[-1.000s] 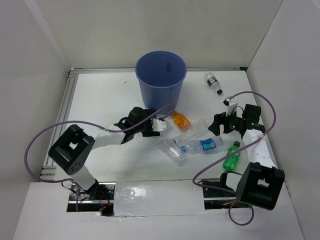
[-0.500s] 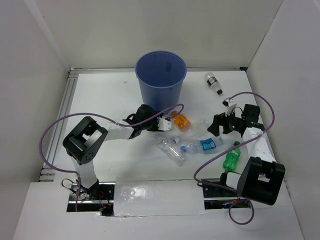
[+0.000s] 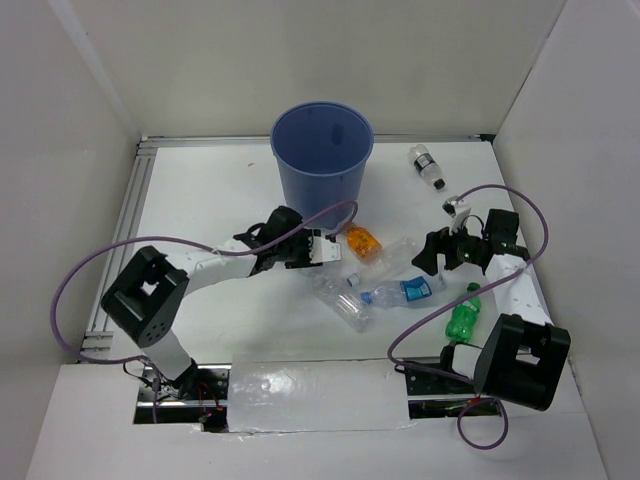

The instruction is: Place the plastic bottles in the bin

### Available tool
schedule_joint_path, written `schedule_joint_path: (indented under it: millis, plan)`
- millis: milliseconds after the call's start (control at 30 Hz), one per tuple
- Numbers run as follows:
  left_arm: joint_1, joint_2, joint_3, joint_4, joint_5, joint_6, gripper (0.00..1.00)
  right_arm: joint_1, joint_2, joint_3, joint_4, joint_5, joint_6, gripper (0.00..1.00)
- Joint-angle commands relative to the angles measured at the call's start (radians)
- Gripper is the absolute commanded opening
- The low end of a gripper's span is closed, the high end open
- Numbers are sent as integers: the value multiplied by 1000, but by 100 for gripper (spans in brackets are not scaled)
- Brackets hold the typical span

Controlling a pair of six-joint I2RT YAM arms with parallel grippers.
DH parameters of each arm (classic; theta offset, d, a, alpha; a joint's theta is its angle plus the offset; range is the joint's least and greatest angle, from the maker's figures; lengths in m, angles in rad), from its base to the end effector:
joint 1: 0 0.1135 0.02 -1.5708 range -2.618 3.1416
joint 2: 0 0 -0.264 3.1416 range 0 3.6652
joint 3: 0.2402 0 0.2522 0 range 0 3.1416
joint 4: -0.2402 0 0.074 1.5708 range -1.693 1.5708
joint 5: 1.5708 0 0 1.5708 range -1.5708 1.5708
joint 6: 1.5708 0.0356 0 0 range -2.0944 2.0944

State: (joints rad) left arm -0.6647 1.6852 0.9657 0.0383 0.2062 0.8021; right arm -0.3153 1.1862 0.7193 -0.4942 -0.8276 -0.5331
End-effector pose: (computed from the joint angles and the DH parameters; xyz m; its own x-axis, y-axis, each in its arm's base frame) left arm 0.2777 -0.2269 0.1909 0.1794 0.7533 -0.6327 0.8630 0.1882 0.4688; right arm 0.2200 -0.0442 0.2211 -0.5742 -0.1744 -0.7999 -0.5606 0.7958 0.2289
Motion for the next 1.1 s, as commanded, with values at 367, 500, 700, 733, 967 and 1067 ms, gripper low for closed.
schedule_joint_path:
  millis: [367,500,700,733,967,1067]
  plan:
    - [-35,-432,158,-144,139,-185,12,-8,15,60,-35,-57,-30,6]
    - [-35,-513,185,-9,194,-308,14,-8,76,95,-24,-47,39,80]
    - [23,-400,304,346,118,-592,17,-8,170,183,-90,-77,-8,100]
    - [24,-366,338,371,96,-619,18,-8,152,183,-71,-65,-17,100]
    - [86,-15,688,459,-146,-802,25,-8,101,183,-90,-45,-105,95]
    - [97,74,809,390,-215,-822,45,-8,78,183,-99,-36,-114,98]
